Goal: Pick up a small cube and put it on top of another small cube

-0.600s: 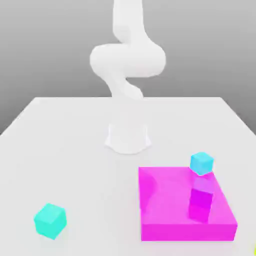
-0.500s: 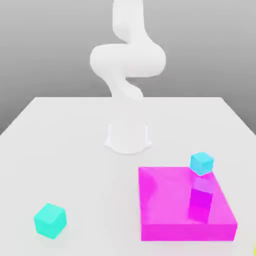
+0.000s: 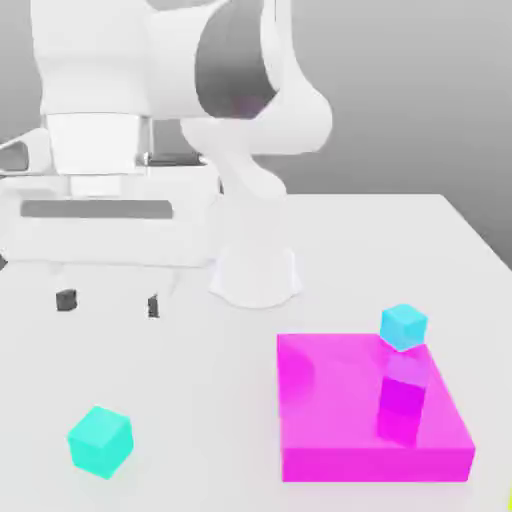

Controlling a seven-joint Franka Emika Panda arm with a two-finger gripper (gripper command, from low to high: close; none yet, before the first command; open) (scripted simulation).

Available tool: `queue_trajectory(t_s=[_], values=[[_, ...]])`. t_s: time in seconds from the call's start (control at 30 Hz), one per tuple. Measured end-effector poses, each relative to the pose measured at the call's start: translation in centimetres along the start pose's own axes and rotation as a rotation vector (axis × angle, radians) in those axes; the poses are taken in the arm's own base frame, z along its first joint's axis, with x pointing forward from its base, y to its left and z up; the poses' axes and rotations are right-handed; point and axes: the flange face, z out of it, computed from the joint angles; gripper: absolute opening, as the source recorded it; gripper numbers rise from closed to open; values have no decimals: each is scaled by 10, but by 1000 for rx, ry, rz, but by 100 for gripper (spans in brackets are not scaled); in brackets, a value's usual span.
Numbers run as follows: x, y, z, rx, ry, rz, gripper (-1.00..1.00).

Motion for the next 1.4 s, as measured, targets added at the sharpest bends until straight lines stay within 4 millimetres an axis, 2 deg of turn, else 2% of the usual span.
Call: queue_trajectory(t_s=[0.07, 0.2, 0.37, 0.4, 0.63, 0.8, 0.83, 0.93, 1.03, 1.13, 1.27, 1.4], values=[[6, 24, 34, -53, -22, 37, 0], [6, 71, 98, -164, -63, 86, 0], [2, 93, 160, -195, -71, 98, 0], [1, 96, 171, -195, -72, 99, -100], [0, 97, 174, -196, -73, 100, -100], [4, 86, 123, -195, -74, 96, -100], [-2, 71, 119, -193, -80, 41, -100], [-39, 5, 120, -183, -105, -218, -100], [-87, -55, 121, -171, -130, -479, -100], [-145, -106, 120, -156, -153, -729, -100], [-230, -157, 113, -134, -180, -1044, -100], [-326, -191, 104, -107, -206, -1354, -100]])
